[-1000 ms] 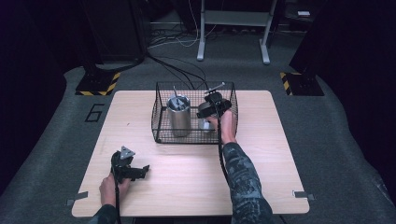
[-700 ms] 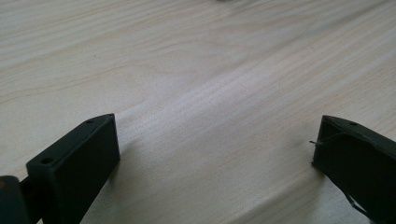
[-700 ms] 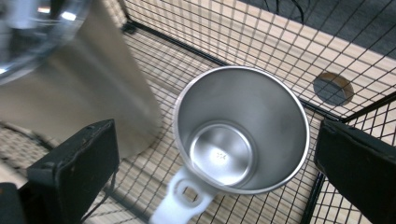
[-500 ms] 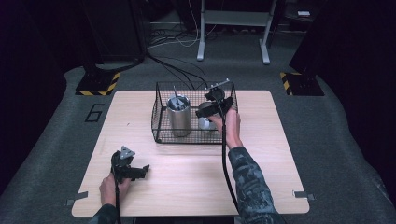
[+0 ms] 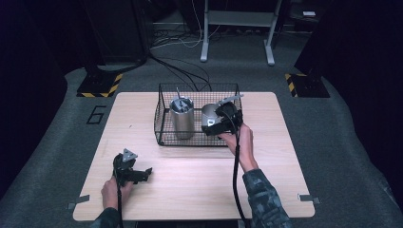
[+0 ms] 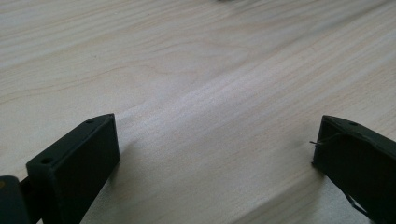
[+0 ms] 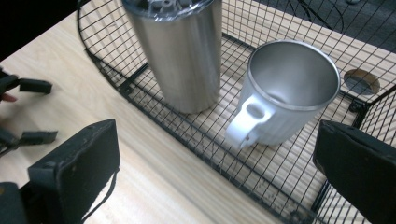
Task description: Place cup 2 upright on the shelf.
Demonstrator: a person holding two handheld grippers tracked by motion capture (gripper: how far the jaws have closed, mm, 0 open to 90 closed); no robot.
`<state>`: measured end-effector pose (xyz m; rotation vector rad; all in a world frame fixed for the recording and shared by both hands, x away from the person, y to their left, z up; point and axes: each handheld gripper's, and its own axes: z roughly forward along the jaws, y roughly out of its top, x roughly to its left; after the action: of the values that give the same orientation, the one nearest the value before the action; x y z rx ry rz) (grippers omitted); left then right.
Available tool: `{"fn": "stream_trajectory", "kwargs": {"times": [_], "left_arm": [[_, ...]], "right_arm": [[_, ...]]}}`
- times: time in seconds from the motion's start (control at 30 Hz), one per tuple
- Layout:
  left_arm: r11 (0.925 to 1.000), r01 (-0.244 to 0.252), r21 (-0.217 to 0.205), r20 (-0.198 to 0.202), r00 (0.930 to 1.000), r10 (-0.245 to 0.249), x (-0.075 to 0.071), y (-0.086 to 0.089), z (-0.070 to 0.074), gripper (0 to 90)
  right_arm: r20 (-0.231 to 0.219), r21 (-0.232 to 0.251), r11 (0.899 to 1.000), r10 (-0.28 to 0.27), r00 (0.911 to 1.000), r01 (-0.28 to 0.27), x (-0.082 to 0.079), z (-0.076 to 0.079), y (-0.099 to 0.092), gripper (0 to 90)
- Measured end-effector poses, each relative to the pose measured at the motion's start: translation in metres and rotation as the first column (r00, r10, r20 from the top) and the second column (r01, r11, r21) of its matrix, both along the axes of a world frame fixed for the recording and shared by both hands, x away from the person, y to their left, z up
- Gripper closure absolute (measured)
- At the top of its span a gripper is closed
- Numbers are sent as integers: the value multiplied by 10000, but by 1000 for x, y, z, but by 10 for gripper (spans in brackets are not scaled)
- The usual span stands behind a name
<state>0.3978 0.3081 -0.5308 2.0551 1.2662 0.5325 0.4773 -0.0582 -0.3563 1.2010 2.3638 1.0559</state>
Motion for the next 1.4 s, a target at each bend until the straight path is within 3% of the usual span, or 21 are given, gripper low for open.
{"fn": "stream_trajectory", "kwargs": {"times": [0.37, 0.77, 1.03, 1.2, 1.4], "left_arm": [[10000, -32, -26, 17, 10000, 32, 0, 0, 0, 3], [10000, 21, 41, -10, 10000, -21, 0, 0, 0, 3], [10000, -36, -23, 17, 10000, 36, 0, 0, 0, 3], [10000, 0, 14, -2, 10000, 0, 0, 0, 0, 2], [10000, 9, 25, -6, 10000, -9, 0, 0, 0, 2]], "right_arm": [[181, -105, 9999, 12, 9998, -10, -31, -16, -25, 8], [265, 408, 9990, 148, 9995, -159, -66, -36, -50, 3], [291, 354, 9994, -43, 9996, 32, -85, -62, -68, 0], [36, 514, 9985, -191, 9998, 189, -96, -91, -81, 0], [-216, 162, 9992, -353, 9991, 357, -108, -122, -94, 0]]}}
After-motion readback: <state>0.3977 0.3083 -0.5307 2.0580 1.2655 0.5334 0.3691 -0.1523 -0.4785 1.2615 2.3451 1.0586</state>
